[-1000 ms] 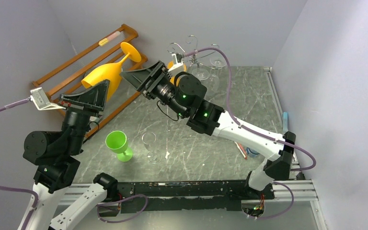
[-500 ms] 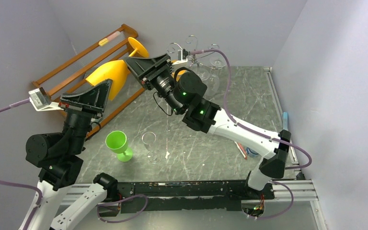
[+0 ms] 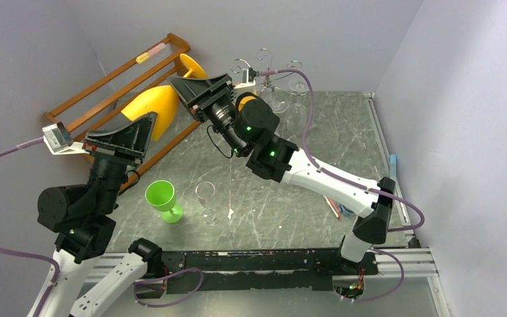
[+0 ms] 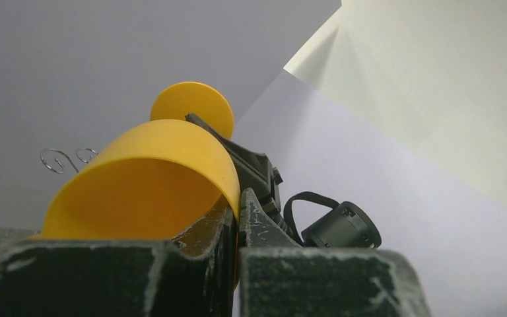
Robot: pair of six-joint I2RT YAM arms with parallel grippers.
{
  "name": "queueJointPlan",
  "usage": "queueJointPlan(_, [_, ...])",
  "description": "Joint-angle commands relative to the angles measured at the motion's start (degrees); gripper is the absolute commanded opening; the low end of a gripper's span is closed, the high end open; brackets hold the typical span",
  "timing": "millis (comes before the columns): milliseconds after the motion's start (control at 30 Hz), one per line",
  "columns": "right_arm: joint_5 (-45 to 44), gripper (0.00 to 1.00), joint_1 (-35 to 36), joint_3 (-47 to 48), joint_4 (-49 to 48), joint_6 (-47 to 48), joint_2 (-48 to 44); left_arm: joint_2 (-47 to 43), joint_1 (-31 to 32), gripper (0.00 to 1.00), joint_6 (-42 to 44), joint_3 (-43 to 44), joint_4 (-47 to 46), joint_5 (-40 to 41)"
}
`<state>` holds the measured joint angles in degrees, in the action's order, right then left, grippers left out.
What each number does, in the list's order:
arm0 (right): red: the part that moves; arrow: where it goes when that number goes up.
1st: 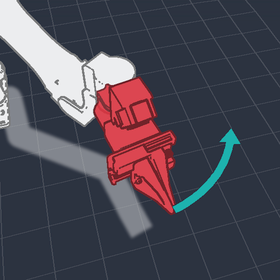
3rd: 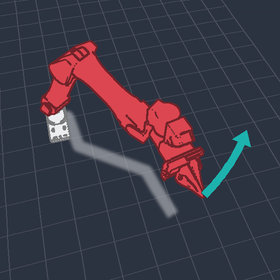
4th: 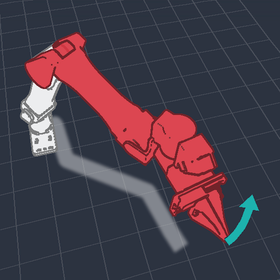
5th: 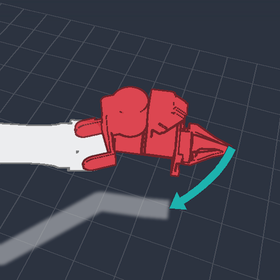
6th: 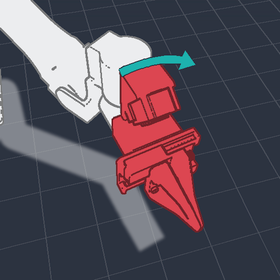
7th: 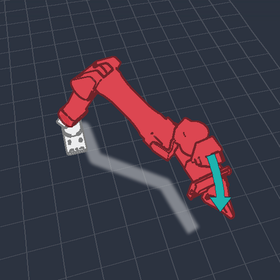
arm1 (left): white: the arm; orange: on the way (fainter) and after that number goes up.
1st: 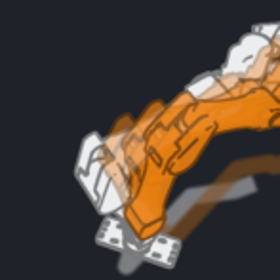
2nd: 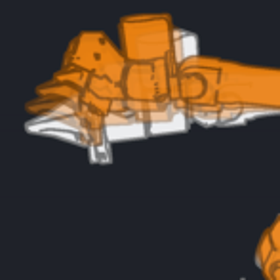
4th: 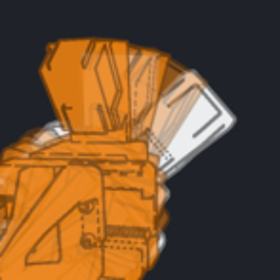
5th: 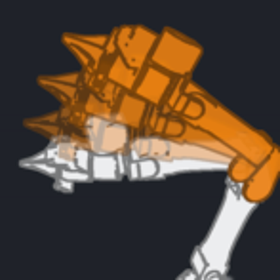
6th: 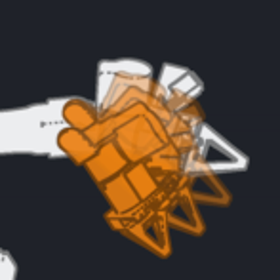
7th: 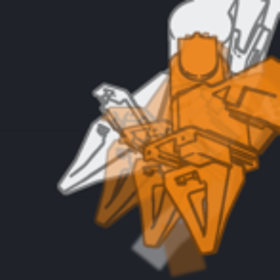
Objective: Place the wine glass upside down on the wine glass rack
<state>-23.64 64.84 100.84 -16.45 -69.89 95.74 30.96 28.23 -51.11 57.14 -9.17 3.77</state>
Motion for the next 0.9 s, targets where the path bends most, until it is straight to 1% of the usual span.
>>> queueJointPlan(0, [-1.32,0.38,0.27,3.03,-0.47,0.76,1.91,0.24,0.25,0.05,-0.04,-0.16,-0.69,-4.02])
queueJointPlan(100, [-0.98,0.22,0.22,3.48,-0.26,1.16,2.03,-0.32,0.25,0.05,0.03,-0.54,-0.37,-3.86])
queueJointPlan(200, [-1.18,0.03,0.27,2.51,-0.82,1.69,1.55,-0.55,0.25,0.05,0.14,-0.31,1.07,-3.86])
queueJointPlan(233, [-1.37,0.00,0.24,2.24,-0.96,1.83,1.35,-0.55,0.25,0.05,0.11,-0.24,1.49,-3.86])
queueJointPlan(267, [-1.36,0.00,0.24,2.03,-1.13,2.20,1.23,-0.55,0.25,0.05,0.01,-0.15,2.00,-3.86])
queueJointPlan(300, [-1.48,0.00,0.23,1.84,-1.15,2.58,1.15,-0.57,0.24,0.09,-0.14,-0.04,2.81,-3.07])
queueJointPlan(333, [-1.72,0.00,0.22,1.64,-1.24,3.17,1.06,-0.55,0.25,0.16,-0.29,0.17,3.79,-2.19])
queueJointPlan(367, [-1.92,0.00,0.21,1.41,-1.42,3.81,0.98,-0.55,0.25,0.24,-0.30,0.33,4.98,-1.72])
queueJointPlan(467, [-3.16,0.00,0.16,0.05,-3.12,7.46,-0.05,-0.55,0.24,0.55,-0.53,1.51,9.88,0.16])
queueJointPlan(533, [-4.55,0.00,0.00,-0.90,-3.79,10.70,-0.81,-0.72,0.25,0.70,-0.17,2.61,15.37,2.38])
queueJointPlan(600, [-5.62,0.00,-0.13,-2.01,-4.79,14.95,-1.73,-1.02,0.24,0.80,-0.28,3.78,20.68,4.72])
queueJointPlan(633, [-5.89,0.00,-0.27,-2.92,-5.50,17.21,-2.33,-1.26,0.25,0.84,-0.42,4.27,23.21,5.83])
queueJointPlan(700, [-6.20,0.00,-0.78,-4.93,-7.16,21.75,-3.50,-1.74,0.22,0.89,-0.82,5.03,27.69,7.64])
queueJointPlan(800, [-5.33,0.00,-1.66,-8.01,-10.31,28.59,-4.95,-2.27,0.25,0.92,-1.35,5.93,32.66,9.17])
queueJointPlan(867, [-2.93,0.00,-2.09,-9.44,-12.97,34.44,-5.61,-2.40,0.25,0.93,-2.49,6.80,36.08,10.22])
